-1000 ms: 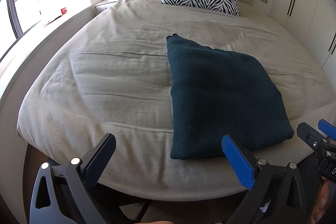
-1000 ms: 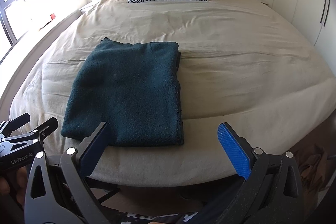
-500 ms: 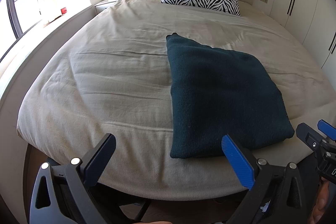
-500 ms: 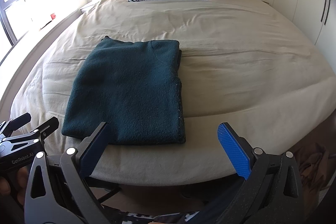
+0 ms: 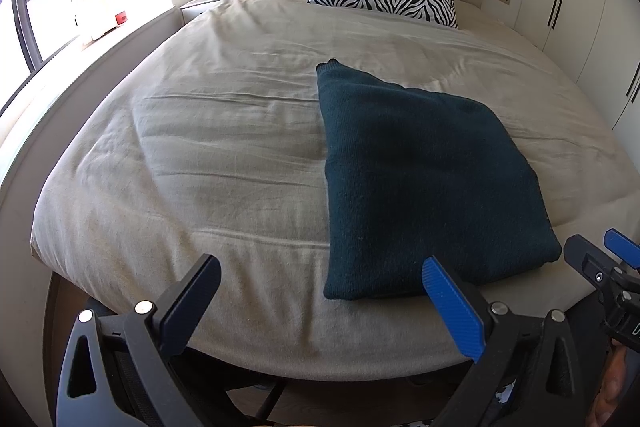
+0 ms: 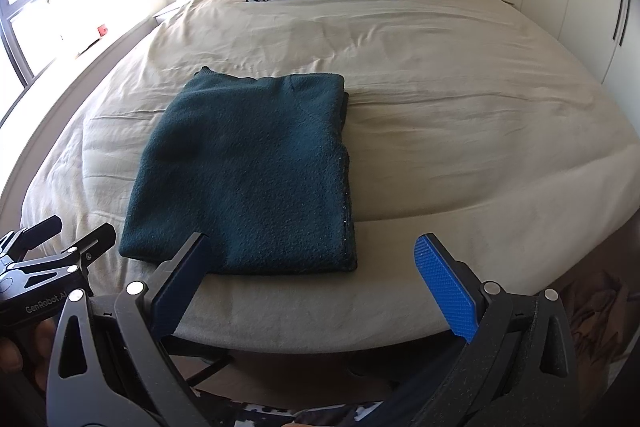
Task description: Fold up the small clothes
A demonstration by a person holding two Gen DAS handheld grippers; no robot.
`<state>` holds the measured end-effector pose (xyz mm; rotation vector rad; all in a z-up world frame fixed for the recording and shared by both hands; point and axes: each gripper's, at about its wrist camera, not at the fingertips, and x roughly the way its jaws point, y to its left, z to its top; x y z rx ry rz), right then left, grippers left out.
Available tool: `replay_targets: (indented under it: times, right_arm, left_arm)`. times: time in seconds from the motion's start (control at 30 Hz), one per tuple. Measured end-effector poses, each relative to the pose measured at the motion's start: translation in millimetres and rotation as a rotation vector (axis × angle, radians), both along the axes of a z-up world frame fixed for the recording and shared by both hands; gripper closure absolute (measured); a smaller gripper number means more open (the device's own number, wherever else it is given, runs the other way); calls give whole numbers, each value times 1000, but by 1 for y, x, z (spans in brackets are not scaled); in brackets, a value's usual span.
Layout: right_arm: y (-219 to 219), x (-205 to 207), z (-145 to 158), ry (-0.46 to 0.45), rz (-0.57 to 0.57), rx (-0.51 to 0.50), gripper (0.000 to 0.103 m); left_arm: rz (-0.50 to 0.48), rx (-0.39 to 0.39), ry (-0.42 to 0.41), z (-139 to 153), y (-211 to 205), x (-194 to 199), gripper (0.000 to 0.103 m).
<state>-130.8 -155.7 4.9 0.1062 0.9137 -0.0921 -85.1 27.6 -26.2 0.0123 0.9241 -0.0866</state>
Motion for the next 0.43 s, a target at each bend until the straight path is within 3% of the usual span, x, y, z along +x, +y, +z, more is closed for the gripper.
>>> replay_targets:
  times: [0.43]
  right_arm:
    - [1, -1, 0, 1, 3, 6, 0]
  left_arm:
    - [-8, -1, -8, 0, 2, 1, 0]
